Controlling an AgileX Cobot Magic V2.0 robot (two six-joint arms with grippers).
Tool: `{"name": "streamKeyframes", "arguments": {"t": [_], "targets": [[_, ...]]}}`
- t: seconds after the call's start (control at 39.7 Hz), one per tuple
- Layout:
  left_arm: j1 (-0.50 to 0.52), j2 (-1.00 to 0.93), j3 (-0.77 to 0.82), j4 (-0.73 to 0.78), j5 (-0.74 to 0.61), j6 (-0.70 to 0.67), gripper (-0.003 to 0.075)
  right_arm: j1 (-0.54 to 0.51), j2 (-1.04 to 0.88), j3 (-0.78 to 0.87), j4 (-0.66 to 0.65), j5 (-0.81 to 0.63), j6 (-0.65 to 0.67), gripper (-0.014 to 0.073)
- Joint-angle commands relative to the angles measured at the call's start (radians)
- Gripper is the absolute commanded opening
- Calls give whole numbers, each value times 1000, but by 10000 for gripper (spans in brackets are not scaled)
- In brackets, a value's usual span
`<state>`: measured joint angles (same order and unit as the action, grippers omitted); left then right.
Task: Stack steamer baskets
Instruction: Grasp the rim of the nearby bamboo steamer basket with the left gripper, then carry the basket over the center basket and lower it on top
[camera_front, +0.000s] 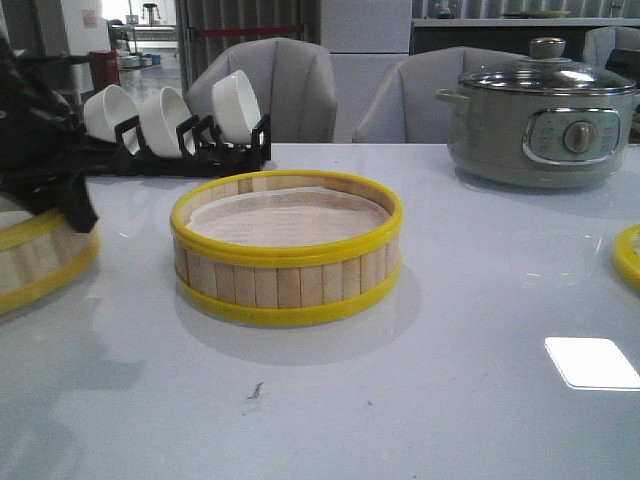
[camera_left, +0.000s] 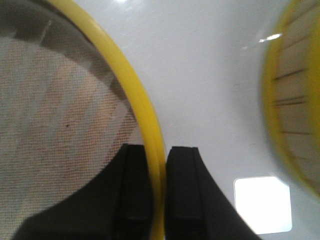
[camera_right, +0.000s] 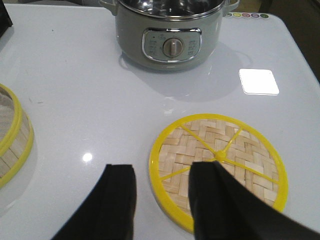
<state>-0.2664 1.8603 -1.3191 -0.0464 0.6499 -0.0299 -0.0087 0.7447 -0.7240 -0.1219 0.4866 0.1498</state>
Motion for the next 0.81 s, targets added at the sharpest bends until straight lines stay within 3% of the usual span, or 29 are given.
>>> {"name": "streamKeyframes", "arguments": {"t": [0.0, 0.25, 0.48, 0.78], "targets": [[-85, -51, -112, -6, -6, 2, 83, -4, 2, -38, -2, -74, -4, 370], [-292, -51, -289, 1, 44, 2, 83, -4, 2, -38, -2, -46, -4, 370], [-435, -51, -334, 1, -2, 2, 83, -4, 2, -38, -2, -22, -4, 370], [-486, -30, -334, -1, -58, 2, 83, -4, 2, -38, -2, -22, -4, 370]]}}
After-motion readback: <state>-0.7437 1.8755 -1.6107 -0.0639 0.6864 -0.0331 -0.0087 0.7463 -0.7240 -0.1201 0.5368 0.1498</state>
